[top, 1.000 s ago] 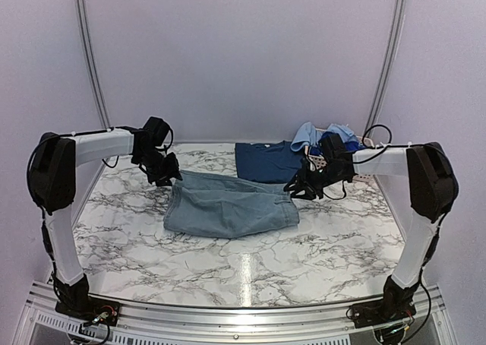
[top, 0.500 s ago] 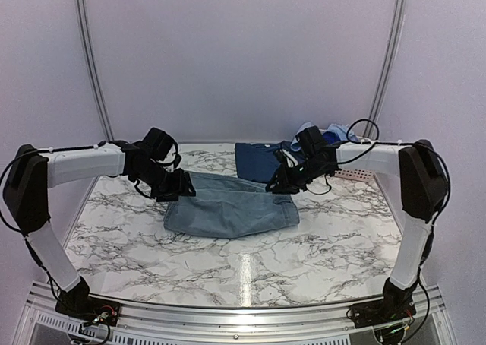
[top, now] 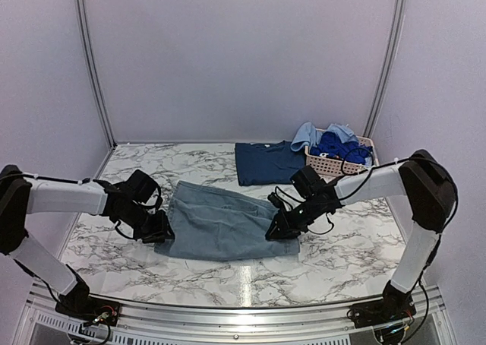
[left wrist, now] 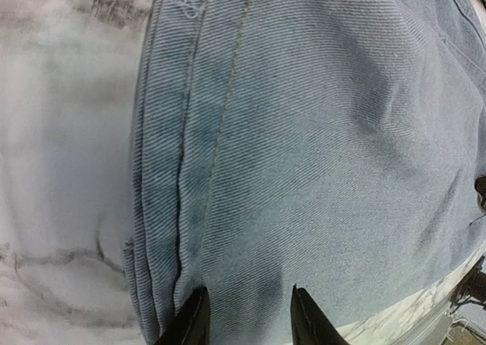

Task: Fold and stack the mixed laundry pile
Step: Move the rectangle-folded skirt to the center of the board, then adjust the rectangle-folded skirt at the center of the board.

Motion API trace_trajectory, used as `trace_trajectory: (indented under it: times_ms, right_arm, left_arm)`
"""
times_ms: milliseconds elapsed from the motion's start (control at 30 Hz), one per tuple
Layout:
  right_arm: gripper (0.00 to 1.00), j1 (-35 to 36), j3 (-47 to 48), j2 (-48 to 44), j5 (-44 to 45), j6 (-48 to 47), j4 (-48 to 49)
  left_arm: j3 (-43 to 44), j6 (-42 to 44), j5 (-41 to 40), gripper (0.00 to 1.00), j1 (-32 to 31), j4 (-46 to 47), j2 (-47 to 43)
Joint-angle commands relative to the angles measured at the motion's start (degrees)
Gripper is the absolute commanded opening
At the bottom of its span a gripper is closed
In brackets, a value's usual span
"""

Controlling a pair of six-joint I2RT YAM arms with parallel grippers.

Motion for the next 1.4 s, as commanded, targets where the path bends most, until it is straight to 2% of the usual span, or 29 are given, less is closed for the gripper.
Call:
trace_trajectory:
  times_ms: [0,100,167,233,300,500,667,1000,1267,1367]
  right_arm:
    - [0.27,5.12,-7.75,-7.10,-1.45,5.49,-1.26]
    - [0.33,7.56,-9.20,-15.19,-3.14,6.96,-2.98]
    - [0.40,6.87,-8.34,-21.09,-0.91,6.39,-5.62]
    - [0.44,4.63,-6.81,-24.35,2.47,3.71,-9.14]
    - [0.44,1.79,-6.01,-24.81,4.42,-0.19,-12.77]
    - [0.45,-0.88,-2.13,-19.68,11.55,-11.01,-20.50]
    - [0.46,-1.01,-0.16,-15.24,10.05,-14.41,-20.87]
    - [0.50,-0.94,0.71,-9.72,9.39,-16.53,-21.64]
    - [0.46,-1.01,-0.09,-9.37,9.52,-17.28,-22.05]
    - [0.48,-1.23,0.30,-9.69,9.42,-17.12,-22.11]
  left_arm:
    - [-8.23,-4.45,1.66,0.37,-2.13,-3.56,-10.08]
    - [-9.64,-3.10,1.32,0.44,-1.90,-7.01,-18.96]
    - [-7.27,-0.72,1.60,0.58,-1.28,-8.63,-22.46]
    - [-3.36,1.85,2.01,0.69,0.33,-9.47,-21.89]
    - [1.28,4.70,3.02,0.73,2.41,-9.69,-18.37]
    - [12.33,11.64,3.97,0.73,6.81,-9.84,-5.30]
    - [19.28,17.29,4.23,0.72,7.47,-10.36,3.03]
    - [23.93,23.52,-0.01,0.69,7.49,-10.92,12.59]
    - [24.38,22.83,2.05,0.55,7.51,-10.30,16.13]
    - [25.25,22.61,3.28,0.49,7.53,-9.75,17.36]
